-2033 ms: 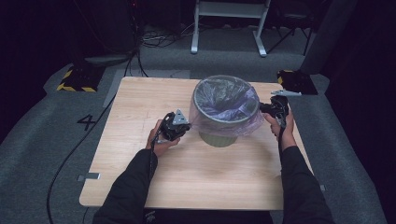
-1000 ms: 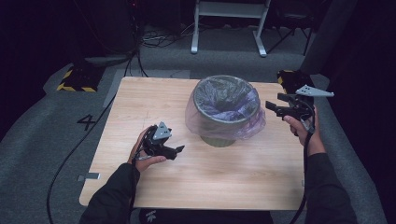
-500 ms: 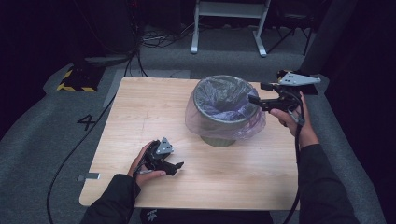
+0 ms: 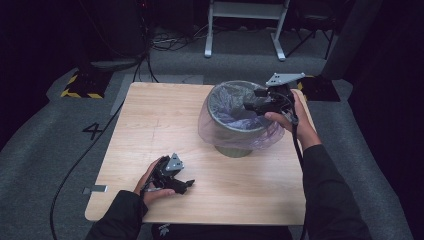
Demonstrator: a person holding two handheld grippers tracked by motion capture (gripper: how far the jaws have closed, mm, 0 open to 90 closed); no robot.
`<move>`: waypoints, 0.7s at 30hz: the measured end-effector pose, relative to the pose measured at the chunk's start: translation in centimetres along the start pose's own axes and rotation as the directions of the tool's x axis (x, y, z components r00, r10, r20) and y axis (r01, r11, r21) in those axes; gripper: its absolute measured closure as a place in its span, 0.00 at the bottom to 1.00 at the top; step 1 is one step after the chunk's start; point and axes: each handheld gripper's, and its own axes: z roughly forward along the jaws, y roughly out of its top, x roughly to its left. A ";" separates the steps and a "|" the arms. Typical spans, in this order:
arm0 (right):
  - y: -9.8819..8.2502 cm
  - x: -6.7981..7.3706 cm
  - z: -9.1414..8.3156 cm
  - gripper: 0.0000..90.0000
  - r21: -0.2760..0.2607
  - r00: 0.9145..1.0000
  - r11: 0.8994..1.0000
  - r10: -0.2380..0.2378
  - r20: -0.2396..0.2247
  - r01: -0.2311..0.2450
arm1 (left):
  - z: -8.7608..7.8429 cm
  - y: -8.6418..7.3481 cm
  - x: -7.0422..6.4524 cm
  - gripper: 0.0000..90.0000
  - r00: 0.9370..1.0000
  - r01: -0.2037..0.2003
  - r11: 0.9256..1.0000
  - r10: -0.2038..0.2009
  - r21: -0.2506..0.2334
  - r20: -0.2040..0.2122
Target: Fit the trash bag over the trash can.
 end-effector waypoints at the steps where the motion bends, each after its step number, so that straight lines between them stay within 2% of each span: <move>1: 0.0 0.0 0.2 0.35 0.017 1.000 1.000 -0.007 0.002 0.007 | 0.0 0.0 0.0 0.17 1.000 0.002 1.000 -0.002 0.002 0.000; 3: 0.0 0.1 0.8 0.35 0.054 1.000 0.998 -0.013 0.009 0.012 | 0.0 0.0 0.1 0.17 1.000 0.007 1.000 -0.007 0.004 0.004; 6: -0.1 0.0 1.3 0.35 0.081 1.000 0.997 -0.006 -0.008 0.007 | 0.0 0.0 0.1 0.17 1.000 0.013 1.000 -0.013 0.006 0.006; 13: -0.7 0.3 2.7 0.35 0.181 0.999 0.983 -0.033 -0.029 0.038 | 0.0 0.0 0.2 0.16 1.000 0.012 1.000 -0.012 0.009 0.013; 17: -0.7 0.4 2.8 0.35 0.197 0.999 0.980 -0.033 -0.031 0.038 | 0.0 0.0 0.2 0.16 1.000 0.012 1.000 -0.012 0.009 0.013; 21: -0.5 0.4 3.1 0.35 0.244 0.999 0.969 -0.041 -0.033 0.048 | 0.0 0.0 0.2 0.16 1.000 0.011 1.000 -0.011 0.011 0.013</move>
